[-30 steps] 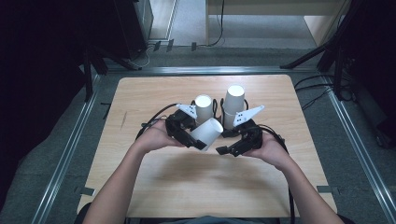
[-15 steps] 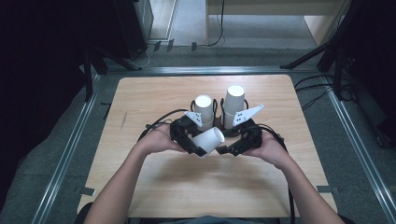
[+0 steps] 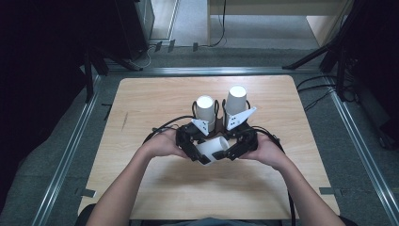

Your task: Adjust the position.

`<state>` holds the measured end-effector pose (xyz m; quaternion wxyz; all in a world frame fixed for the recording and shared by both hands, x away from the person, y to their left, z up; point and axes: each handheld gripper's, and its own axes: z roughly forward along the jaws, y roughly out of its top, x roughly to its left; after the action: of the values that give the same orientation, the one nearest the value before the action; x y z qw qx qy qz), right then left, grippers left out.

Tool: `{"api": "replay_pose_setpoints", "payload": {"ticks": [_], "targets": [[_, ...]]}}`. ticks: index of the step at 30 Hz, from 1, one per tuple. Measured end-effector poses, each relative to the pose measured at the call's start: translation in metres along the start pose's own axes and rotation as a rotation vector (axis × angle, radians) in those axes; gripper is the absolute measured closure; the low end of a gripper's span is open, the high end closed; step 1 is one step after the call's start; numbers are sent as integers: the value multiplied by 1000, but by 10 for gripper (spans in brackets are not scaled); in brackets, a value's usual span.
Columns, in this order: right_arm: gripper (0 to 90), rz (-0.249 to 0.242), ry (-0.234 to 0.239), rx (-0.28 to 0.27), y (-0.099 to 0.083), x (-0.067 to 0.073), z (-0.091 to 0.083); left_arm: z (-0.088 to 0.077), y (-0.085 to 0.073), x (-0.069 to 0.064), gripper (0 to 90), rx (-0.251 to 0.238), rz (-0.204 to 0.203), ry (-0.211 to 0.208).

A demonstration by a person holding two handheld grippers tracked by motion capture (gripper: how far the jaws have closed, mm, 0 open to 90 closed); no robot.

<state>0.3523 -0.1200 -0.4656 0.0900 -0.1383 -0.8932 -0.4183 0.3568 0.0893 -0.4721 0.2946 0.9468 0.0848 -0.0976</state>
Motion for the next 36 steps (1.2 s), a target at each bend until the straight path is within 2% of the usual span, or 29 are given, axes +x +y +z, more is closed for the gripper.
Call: {"api": "replay_pose_setpoints", "payload": {"ticks": [1,3,5,10,12,14,16,18,19,21,22,28,29,32,36], "targets": [[314,-2,2,7,0,0,1,1,0,-1,314,2,4,-1],[324,-18,-1,19,1,1,2,0,-1,-1,315,2,20,6],[339,-12,8,20,2,2,1,-1,-2,-1,311,1,39,6],[346,-4,24,25,4,3,0,0,-2,-2,277,0,37,0],[345,-5,23,24,4,3,-1,-1,-1,-2,255,-11,22,-7],[344,-9,16,19,4,3,-3,-1,-1,-1,168,-22,9,0],[343,-6,9,11,3,2,-5,-3,-2,-1,121,-43,5,2],[343,-2,5,3,3,1,-7,-4,-3,1,106,-67,-26,8],[343,0,-3,0,2,0,-9,-5,-4,2,105,-76,-42,19],[343,4,-6,-3,2,-1,-10,-6,-5,3,104,-84,-46,23],[342,5,-12,-9,1,-1,-12,-7,-7,4,104,-104,-62,24],[341,10,-23,-27,0,-3,-16,-10,-7,3,103,-145,-82,33],[340,13,-23,-28,0,-3,-16,-12,-8,4,103,-172,-93,30],[340,13,-26,-44,0,-3,-19,-13,-10,4,97,-205,-112,36],[340,12,-25,-62,0,-3,-22,-11,-11,3,95,-228,-115,58]]}}
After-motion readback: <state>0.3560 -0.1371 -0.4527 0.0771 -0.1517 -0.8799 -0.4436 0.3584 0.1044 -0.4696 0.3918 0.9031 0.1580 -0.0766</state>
